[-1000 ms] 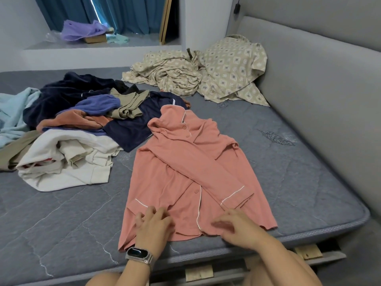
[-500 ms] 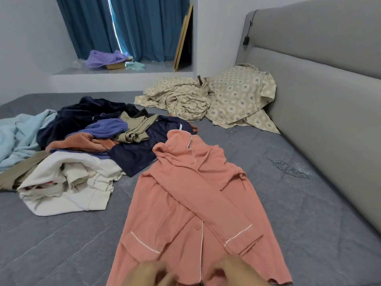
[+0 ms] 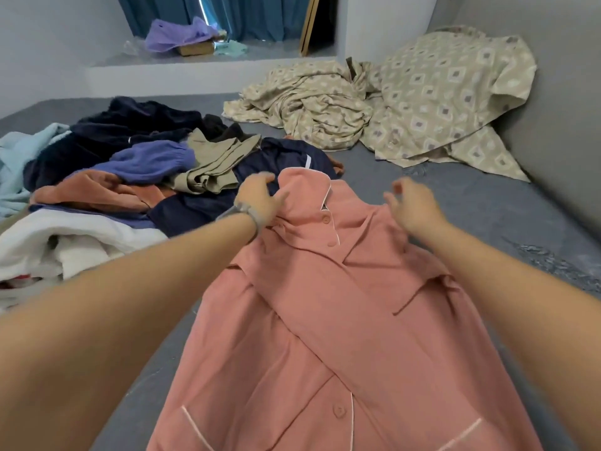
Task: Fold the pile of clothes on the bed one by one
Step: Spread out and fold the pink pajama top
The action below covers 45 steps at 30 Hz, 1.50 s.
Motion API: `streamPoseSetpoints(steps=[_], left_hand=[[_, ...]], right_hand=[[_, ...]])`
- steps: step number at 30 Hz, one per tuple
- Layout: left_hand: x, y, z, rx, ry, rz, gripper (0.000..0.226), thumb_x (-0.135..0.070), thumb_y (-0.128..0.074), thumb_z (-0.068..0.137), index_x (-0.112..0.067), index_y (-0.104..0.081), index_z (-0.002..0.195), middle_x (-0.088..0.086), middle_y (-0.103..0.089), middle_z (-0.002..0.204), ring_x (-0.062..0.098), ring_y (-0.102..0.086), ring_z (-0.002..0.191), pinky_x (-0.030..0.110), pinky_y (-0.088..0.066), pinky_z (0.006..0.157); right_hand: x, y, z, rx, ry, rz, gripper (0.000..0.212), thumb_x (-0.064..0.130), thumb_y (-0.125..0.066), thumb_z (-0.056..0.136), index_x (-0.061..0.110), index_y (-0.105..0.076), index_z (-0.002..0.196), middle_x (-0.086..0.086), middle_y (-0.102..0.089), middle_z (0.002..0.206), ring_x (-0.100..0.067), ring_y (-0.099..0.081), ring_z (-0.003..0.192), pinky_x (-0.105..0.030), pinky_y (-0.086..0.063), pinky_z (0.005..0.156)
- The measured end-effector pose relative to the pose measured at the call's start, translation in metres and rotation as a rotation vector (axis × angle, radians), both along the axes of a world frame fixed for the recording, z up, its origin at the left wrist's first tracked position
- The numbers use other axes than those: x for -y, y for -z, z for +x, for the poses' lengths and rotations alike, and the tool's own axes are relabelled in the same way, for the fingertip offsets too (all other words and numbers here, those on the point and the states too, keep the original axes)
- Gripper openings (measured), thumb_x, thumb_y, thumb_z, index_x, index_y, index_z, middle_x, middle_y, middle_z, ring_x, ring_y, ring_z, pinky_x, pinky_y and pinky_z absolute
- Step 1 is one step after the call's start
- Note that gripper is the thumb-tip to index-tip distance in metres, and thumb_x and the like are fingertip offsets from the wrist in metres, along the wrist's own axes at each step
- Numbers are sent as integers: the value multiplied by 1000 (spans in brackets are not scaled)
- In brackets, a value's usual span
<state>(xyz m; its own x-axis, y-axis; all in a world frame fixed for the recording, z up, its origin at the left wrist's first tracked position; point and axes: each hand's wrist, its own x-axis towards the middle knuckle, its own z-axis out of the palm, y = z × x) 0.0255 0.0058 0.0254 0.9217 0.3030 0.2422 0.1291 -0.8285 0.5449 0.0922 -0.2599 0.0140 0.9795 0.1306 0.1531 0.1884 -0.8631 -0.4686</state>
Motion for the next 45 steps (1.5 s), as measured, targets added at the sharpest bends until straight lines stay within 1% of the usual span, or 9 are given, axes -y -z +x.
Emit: streamPoseSetpoints(steps=[9,14,17,21,26,28,33,40,45], left_hand=[[-12,35,66,-530,18,151,44,-50,-74,72,-11,-59,88,3,-57,78,27,-60,83,32,-51,73],[-36,53,59,-48,143,-148,12,3,-57,74,-6,-61,81,4,-61,74,22,-62,73,35,-54,58],[-49,66,40,69,337,351,21,-4,-55,76,-12,-64,93,7,-61,90,32,-59,89,34,-43,68],[-74,76,18,-24,655,977,35,-23,-46,83,-34,-56,115,3,-59,103,28,-55,85,37,-45,67],[-60,52,21,-183,262,24,25,-15,-55,82,-27,-74,92,-2,-59,105,27,-54,107,40,-42,99],[-45,47,25,-240,138,-255,19,-40,-65,81,-24,-67,92,-6,-62,96,23,-61,103,32,-47,92],[-27,61,27,-660,160,318,127,-87,-47,23,-27,-47,135,6,-43,134,27,-43,126,39,-35,109],[-9,48,36,-625,253,746,76,-85,-56,51,-28,-62,101,-5,-41,118,24,-38,108,44,-38,92],[-4,23,16,-571,322,466,39,-43,-78,60,-22,-60,88,-5,-62,85,21,-60,82,26,-40,62]], right_hand=[[-58,28,78,-490,-87,-276,53,41,-65,87,1,-52,119,-14,-56,109,-30,-53,90,-32,-39,74],[-36,65,86,-214,-125,395,31,-2,-70,72,5,-68,103,5,-65,77,-2,-57,64,-20,-43,57],[-15,85,69,18,-261,567,34,-18,-59,77,7,-70,96,26,-60,56,18,-51,58,-9,-39,61],[8,89,51,-88,-385,133,55,-19,-44,71,23,-76,88,4,-65,82,-14,-62,85,-35,-50,84],[-7,45,56,-506,-158,239,14,27,-66,62,19,-72,72,-6,-59,59,-24,-56,57,-30,-46,59],[-10,46,65,-497,-70,308,51,57,-70,68,16,-62,97,-9,-66,87,-24,-61,75,-34,-50,74],[-12,74,68,-449,-307,-510,84,70,-52,68,39,-33,143,-13,-33,145,-32,-27,138,-43,-17,116],[-40,56,54,-316,-395,-509,13,35,-62,82,23,-59,86,-11,-63,118,-32,-58,100,-34,-48,87],[-20,26,27,-265,-418,-437,21,39,-71,75,24,-58,69,-5,-67,93,-28,-59,88,-29,-45,72]])
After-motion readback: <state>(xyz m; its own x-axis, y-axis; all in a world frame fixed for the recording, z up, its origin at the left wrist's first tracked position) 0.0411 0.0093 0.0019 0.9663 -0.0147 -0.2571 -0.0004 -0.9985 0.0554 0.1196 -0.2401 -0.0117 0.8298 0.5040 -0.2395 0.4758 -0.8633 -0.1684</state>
